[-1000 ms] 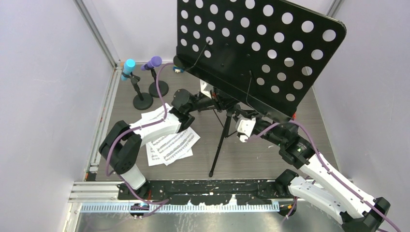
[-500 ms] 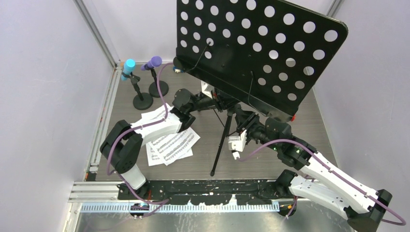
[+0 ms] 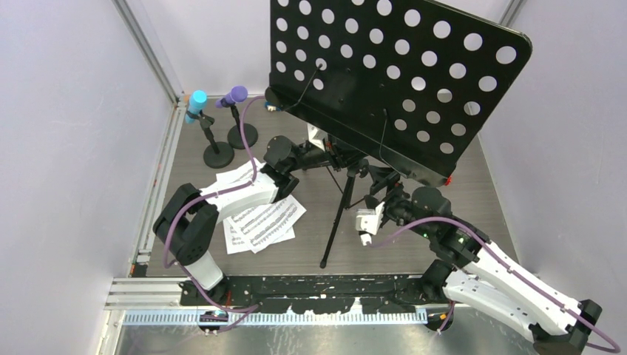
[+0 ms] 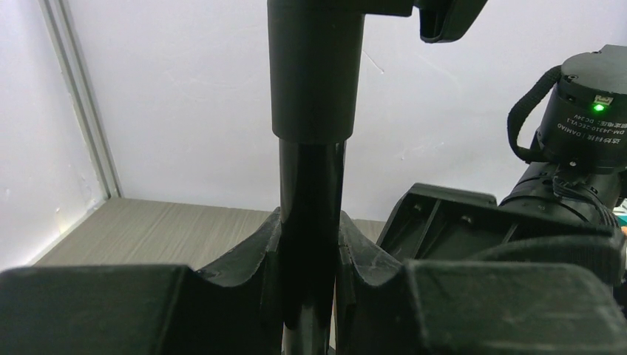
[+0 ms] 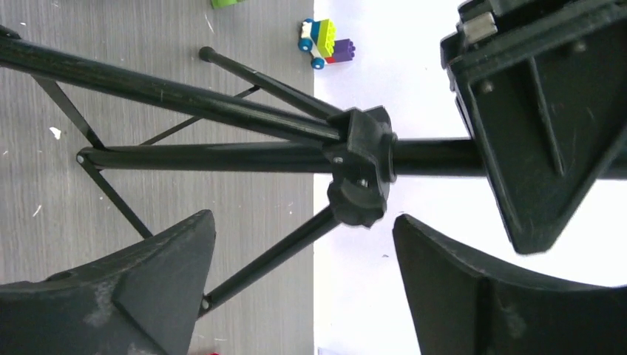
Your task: Pack up the instrument practice props
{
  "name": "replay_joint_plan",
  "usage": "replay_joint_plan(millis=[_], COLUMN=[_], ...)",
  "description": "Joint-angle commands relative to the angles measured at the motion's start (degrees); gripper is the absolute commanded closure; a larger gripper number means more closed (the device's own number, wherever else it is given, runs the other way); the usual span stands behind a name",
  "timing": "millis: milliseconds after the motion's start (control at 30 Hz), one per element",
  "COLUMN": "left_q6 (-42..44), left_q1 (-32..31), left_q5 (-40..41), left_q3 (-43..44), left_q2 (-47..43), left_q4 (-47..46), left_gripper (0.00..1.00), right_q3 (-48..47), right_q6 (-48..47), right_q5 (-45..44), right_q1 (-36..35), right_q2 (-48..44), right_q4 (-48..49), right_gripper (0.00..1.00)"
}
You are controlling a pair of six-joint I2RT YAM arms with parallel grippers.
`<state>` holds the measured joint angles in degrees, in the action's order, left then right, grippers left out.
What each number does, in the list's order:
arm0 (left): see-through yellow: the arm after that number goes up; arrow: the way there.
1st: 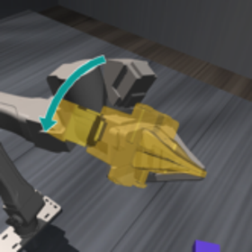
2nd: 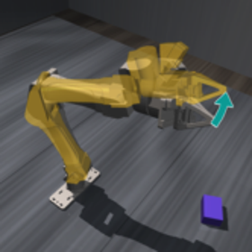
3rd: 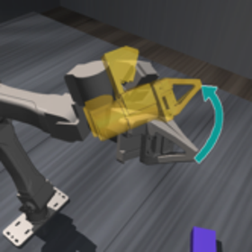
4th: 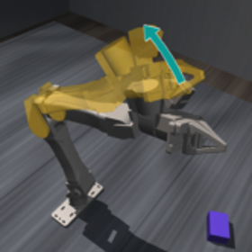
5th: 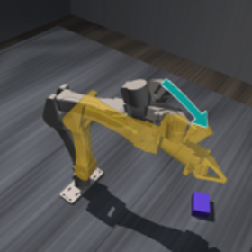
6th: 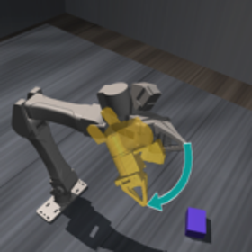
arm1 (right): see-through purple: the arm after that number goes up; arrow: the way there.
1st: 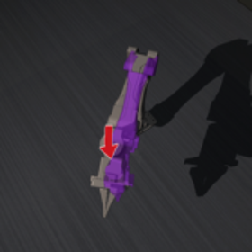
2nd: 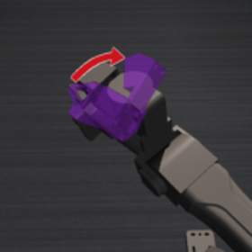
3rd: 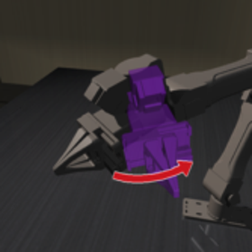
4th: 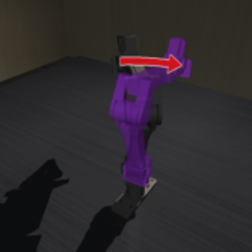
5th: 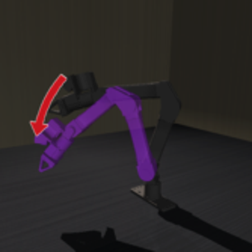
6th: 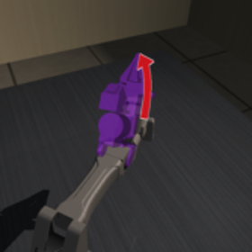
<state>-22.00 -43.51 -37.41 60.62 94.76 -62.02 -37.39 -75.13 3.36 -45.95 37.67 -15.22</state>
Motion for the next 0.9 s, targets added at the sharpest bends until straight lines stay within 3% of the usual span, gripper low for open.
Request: replay_joint_plan(millis=[0,167,367,467,600,767,867], left_q6=[-4.2,-4.2,-4.5,-4.6,-4.7,-4.8,-4.9], left_q1=[0.3,0.3,0.3,0.3,0.3,0.3,0.3], left_q5=[1.7,1.8,1.9,1.9,1.9,1.8,1.7], left_q3=[0.4,0.3,0.1,0.0,0.0,0.3,0.4], left_q2=[0.8,1.0,1.3,1.2,1.2,1.3,1.4], left_q4=[5.8,5.6,5.1,5.2,5.2,5.3,5.3], left_gripper=[1.00,1.00,1.00,1.00,1.00,1.00,1.00], right_q3=[2.5,11.2,22.9,22.4,13.9,3.0,2.5], right_q6=[12.0,38.6,78.5,94.7,118.7,142.0,152.3], right_q5=[0.3,-1.8,-22.4,-34.4,-44.4,-41.5,-34.4], right_q1=[0.1,0.1,0.1,0.2,0.2,0.2,0.2], right_q2=[-6.8,-18.4,-29.0,-31.0,-27.0,-17.0,-13.5], right_q4=[2.8,19.5,32.5,27.4,7.6,-10.1,-6.2], right_gripper=[0.01,0.00,0.00,0.00,0.00,0.00,0.00])
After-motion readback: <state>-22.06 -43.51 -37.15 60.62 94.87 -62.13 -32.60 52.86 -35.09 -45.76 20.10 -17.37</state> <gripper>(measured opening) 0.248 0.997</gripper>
